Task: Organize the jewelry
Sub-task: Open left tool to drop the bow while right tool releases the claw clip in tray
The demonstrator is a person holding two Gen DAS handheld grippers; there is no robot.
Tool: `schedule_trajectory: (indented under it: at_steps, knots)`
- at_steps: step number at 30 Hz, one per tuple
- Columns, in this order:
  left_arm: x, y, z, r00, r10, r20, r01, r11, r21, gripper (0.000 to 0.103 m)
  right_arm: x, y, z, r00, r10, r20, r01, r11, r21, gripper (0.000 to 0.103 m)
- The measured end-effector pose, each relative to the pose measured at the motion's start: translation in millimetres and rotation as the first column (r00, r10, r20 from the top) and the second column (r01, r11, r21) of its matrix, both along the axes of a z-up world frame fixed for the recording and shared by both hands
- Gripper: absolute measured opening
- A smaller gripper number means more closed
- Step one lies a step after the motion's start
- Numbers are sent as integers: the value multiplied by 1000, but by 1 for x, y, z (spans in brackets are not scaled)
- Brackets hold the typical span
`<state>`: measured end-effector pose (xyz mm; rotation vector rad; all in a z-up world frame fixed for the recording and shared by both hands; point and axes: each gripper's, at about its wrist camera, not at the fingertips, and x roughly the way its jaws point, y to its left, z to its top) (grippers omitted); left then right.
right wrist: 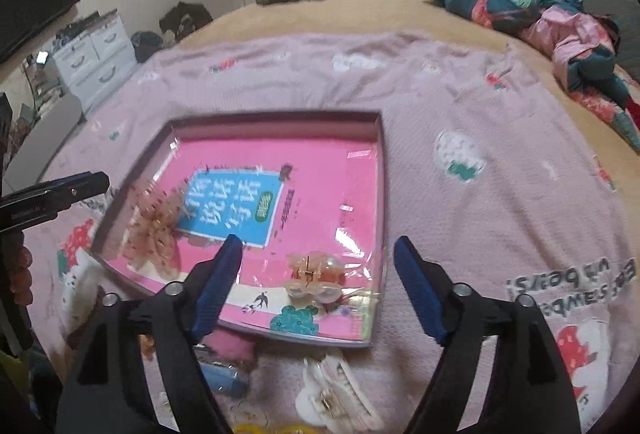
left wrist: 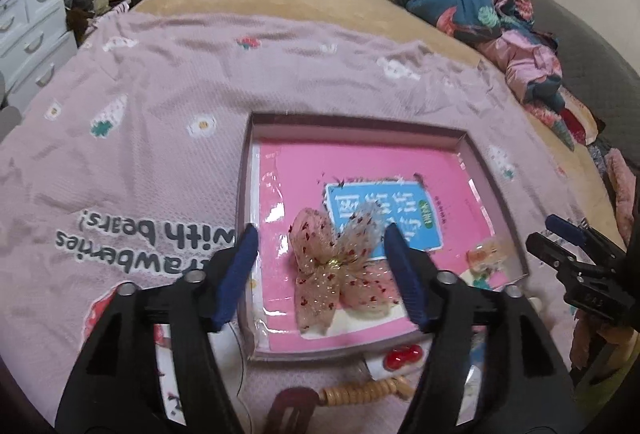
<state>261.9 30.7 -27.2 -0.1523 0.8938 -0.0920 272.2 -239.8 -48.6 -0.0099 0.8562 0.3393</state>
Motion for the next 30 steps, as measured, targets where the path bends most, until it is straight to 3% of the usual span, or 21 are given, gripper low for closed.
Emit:
schedule_trajectory:
  at_steps: [4,7,20,30]
  knots:
    - [-16,-1,28,998,11,56,-10,1000,-15,85,-18,-11,30,998,-13,65,12,1000,6,89]
    - [-30,-3,44,995,13,95,-11,1000,-21,93,-31,-16,50,994,-18,104,16,1000,15,91]
    - [-88,-7,83,983,17,184,-14,1000,-14,94,-96,-25,113,970,-13,243,3,999,38,97]
    - [-134,-8,83,979,19,202,-19,1000,1,94,-139,-26,128,958,6,288,-16,999,32,99]
